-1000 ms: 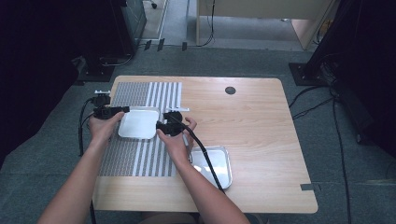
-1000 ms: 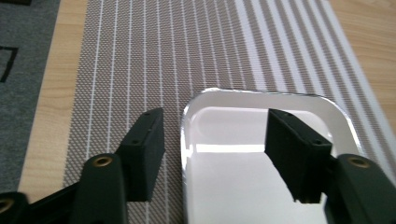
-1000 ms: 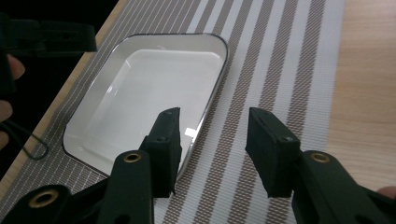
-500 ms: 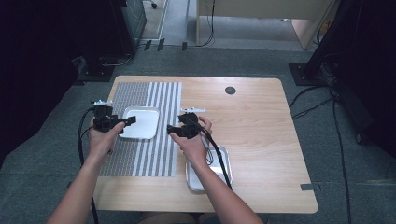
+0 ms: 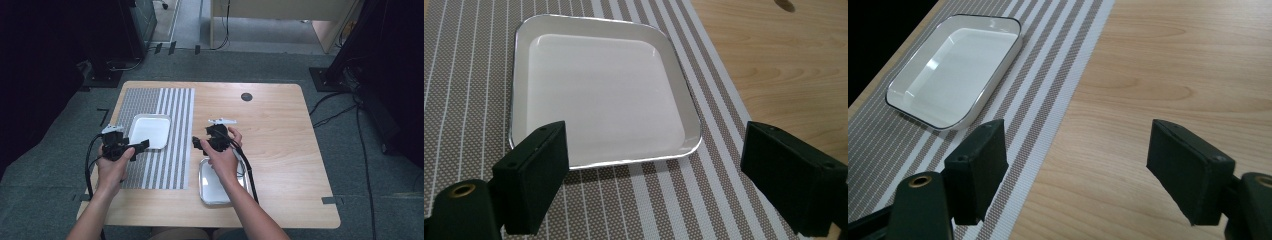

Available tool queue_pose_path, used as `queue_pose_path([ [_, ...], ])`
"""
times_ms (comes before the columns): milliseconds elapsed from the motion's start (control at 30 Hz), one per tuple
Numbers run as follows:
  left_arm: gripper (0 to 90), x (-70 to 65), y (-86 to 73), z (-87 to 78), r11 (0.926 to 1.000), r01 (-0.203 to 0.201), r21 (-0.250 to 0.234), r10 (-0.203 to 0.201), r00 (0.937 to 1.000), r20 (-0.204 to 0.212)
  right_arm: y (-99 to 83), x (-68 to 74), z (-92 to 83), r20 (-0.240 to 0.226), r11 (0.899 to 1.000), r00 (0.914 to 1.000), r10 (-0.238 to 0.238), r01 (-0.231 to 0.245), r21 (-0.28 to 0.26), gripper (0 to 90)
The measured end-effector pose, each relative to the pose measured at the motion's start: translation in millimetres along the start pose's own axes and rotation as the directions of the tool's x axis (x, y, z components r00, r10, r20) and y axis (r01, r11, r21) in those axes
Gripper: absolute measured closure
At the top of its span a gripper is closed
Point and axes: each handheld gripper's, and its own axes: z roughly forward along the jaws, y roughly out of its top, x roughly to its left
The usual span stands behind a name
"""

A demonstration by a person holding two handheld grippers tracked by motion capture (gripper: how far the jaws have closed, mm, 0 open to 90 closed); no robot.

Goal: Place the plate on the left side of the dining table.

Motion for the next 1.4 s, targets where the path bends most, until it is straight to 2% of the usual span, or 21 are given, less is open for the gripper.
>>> queue_pose_path([
  [133,12.1,-4.2,-9.2,-4.3,0.9998,-0.018,-0.003,0.018,0.9998,-0.012,-5.0,-12.5,-12.9,0.019,1.000,0.9998,0.004,-0.004,-0.013,24.2],
  [200,12.2,-4.8,-13.3,-5.8,0.9999,-0.017,-0.004,0.017,0.9997,-0.016,-5.5,-14.0,-14.7,0.021,1.000,0.9997,0.009,-0.008,-0.014,24.2],
  [400,12.2,-7.2,-28.6,-12.6,0.9998,-0.017,-0.007,0.017,0.9997,-0.017,-11.2,-31.9,-28.1,0.041,1.000,0.9991,0.012,-0.011,-0.023,24.3],
  [567,12.2,-14.9,-39.2,-20.4,0.9988,-0.049,-0.007,0.049,0.9985,-0.023,-17.3,-44.0,-36.8,0.062,0.999,0.9979,0.015,-0.013,-0.029,24.4],
  [800,12.3,-19.7,-52.4,-26.2,0.9980,-0.063,-0.009,0.063,0.9976,-0.029,-24.5,-61.8,-49.3,0.083,0.999,0.9960,0.033,-0.030,-0.041,24.4],
  [1000,12.4,-15.8,-68.4,-24.1,0.9985,-0.053,0.007,0.054,0.9979,-0.038,-30.0,-74.9,-60.5,0.099,0.998,0.9942,0.042,-0.037,-0.051,24.4],
  [1400,12.5,-0.1,-90.6,-39.5,0.9985,-0.054,-0.006,0.054,0.9944,-0.091,-54.1,-103.4,-79.2,0.137,0.997,0.9883,0.067,-0.061,-0.050,24.5],
])
